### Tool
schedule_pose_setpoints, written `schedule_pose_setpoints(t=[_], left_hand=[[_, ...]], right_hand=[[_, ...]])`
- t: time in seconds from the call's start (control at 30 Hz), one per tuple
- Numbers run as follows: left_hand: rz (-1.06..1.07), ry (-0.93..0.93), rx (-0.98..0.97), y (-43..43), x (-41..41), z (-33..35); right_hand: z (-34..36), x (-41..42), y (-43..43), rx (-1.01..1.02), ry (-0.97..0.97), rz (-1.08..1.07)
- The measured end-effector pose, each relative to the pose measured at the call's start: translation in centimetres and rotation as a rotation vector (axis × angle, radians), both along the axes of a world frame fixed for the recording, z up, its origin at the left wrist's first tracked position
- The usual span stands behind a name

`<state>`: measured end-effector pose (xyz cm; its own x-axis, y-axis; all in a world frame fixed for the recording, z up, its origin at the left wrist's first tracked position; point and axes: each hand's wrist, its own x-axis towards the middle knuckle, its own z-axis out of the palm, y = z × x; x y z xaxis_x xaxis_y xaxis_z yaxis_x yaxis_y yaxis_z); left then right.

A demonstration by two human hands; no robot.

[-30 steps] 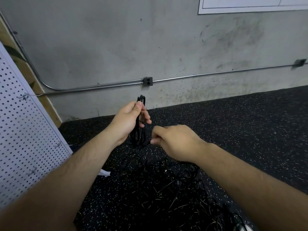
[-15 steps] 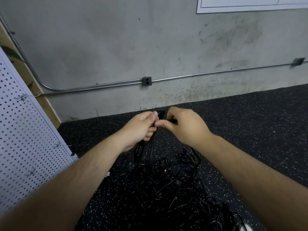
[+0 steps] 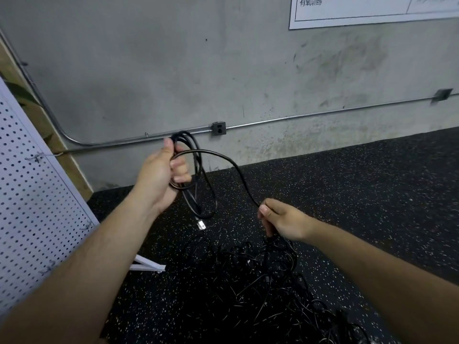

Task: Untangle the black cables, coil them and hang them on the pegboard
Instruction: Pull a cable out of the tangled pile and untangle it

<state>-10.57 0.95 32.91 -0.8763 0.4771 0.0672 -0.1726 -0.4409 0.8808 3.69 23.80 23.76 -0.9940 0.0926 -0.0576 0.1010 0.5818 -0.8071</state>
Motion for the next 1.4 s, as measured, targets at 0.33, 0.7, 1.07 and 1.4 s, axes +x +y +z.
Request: schedule_pose_setpoints(t=[0.33,0.7,1.07,1.4], left_hand=[[-0.080,0.230,-0.411,0.5,1.0,-2.8],[-0.155,0.048,-0.236,0.4,1.7,-1.8],[-0.341,-0.113,-0.016,1.6,2.9,-1.5],[-0.244,-0.098,0.134,0.4,1.7,-0.1]], right_hand=[[2.2,-1.0,-3.1,-0.125,0.207,-0.090],[2.4,-0.7,-3.9,0.261,0.305,-0.036],[2.0,-2.1,-6.2,0.059,0.340,-0.174],[0.3,-1.5,-4.4,-0.094,-0.045,0.011]])
